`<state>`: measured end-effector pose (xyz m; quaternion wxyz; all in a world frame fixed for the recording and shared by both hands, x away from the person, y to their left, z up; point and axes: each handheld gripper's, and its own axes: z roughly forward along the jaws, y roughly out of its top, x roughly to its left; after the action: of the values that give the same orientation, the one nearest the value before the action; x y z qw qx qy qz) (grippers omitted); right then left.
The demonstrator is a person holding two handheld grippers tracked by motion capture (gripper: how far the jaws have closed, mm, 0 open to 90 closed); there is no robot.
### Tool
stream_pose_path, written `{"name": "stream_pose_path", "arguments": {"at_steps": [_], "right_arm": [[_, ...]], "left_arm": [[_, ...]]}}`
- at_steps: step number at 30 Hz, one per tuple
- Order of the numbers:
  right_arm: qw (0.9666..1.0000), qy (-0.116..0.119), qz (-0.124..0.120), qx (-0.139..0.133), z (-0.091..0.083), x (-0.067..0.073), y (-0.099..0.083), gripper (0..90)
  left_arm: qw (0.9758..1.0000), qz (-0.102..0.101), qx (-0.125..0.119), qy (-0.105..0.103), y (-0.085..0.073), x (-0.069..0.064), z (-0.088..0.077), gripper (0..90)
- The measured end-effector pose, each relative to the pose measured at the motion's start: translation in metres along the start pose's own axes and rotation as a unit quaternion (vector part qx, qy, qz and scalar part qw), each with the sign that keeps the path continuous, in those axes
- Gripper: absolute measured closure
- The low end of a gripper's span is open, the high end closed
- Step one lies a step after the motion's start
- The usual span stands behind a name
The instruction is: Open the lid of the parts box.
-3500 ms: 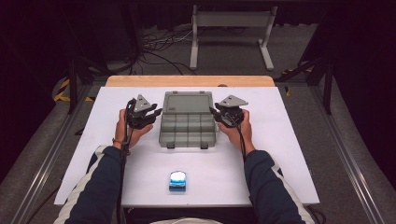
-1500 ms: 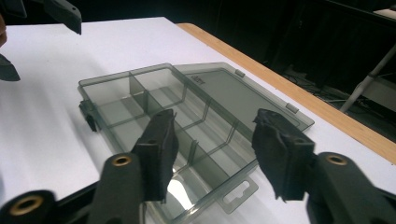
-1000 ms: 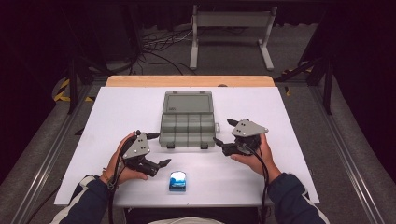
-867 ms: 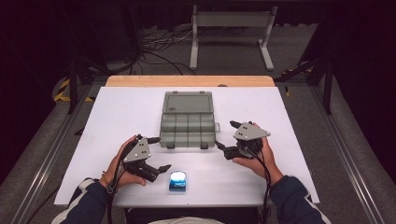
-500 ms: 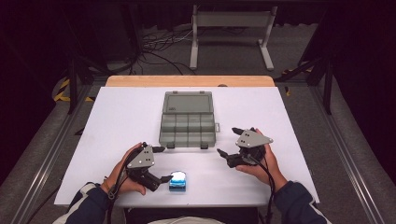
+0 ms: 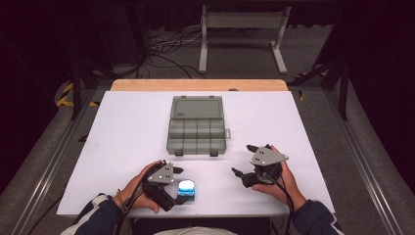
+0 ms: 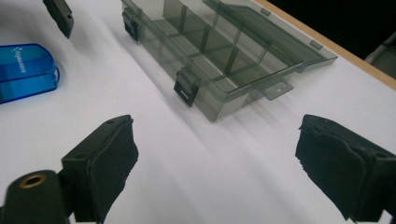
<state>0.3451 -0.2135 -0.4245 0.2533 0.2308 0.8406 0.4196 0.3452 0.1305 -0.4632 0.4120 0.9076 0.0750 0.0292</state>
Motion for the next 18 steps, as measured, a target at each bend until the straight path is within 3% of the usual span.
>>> {"name": "stream_pose_path", "arguments": {"at_steps": [6,10,18], "right_arm": [[1.0000,0.004,0.002,0.006,0.006,-0.001,-0.001,12.0],[0.9999,0.002,-0.004,0.016,0.009,-0.002,-0.003,12.0],[0.9997,-0.001,-0.008,0.024,0.013,-0.003,-0.004,12.2]], "left_arm": [[0.9996,0.004,0.028,-0.011,0.003,0.002,0.012,8.0],[0.9994,0.001,0.031,-0.017,0.003,0.003,0.013,14.2],[0.9994,0.005,0.033,-0.010,0.003,0.003,0.012,22.9]]}}
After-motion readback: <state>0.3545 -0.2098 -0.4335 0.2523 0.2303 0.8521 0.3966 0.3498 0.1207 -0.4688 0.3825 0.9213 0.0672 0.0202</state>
